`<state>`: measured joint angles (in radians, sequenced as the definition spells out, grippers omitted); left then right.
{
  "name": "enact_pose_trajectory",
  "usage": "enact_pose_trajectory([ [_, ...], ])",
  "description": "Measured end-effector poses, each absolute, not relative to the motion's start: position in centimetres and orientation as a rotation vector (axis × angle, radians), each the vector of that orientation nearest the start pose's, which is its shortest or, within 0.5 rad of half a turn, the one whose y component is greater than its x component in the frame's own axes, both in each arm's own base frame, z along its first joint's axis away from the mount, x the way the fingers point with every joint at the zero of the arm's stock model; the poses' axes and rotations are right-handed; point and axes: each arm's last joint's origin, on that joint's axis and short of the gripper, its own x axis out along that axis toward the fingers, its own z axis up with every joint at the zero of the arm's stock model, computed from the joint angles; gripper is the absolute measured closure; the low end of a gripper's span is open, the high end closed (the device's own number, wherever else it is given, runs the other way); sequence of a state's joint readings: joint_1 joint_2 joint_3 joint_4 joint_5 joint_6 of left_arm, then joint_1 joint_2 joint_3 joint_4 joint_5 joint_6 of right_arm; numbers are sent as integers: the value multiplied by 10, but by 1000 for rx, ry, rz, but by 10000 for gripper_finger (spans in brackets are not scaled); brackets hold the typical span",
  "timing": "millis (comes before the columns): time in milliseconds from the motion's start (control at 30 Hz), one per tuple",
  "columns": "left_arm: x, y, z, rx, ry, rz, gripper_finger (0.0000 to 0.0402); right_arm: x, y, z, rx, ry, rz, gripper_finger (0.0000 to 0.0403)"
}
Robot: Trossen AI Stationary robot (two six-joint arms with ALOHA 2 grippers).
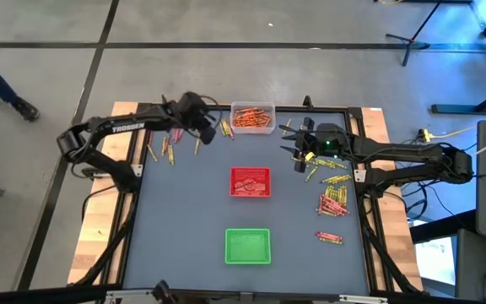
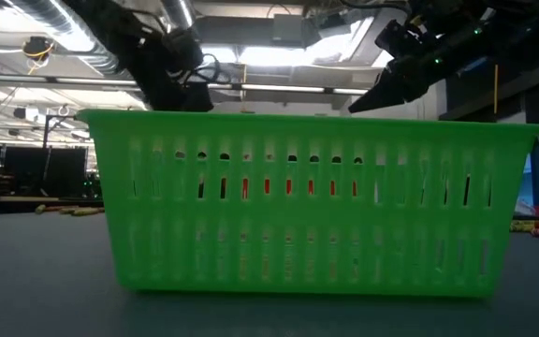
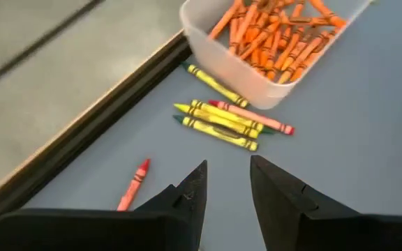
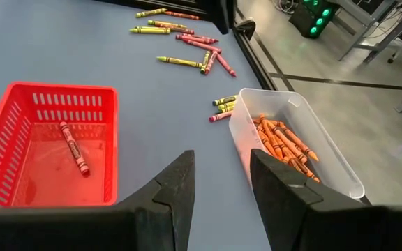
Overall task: Sort crayons
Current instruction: Put the red crayon into the red bin
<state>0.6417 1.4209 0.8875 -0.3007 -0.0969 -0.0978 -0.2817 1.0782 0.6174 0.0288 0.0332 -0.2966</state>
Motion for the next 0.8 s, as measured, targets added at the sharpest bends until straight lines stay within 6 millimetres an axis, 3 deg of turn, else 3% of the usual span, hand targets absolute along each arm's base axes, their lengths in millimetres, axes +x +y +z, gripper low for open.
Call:
enact_pose_trajectory([
  [267,197,215,210,-378,828,817,263,220,-65,241,-240,463,-244,265],
  [633,211,271,204,-340,1118,743,260,221,-65,244,-266,440,-244,265],
  [800,209,279,188,-334,1253,638,260,221,-65,243,-266,445,-244,265],
])
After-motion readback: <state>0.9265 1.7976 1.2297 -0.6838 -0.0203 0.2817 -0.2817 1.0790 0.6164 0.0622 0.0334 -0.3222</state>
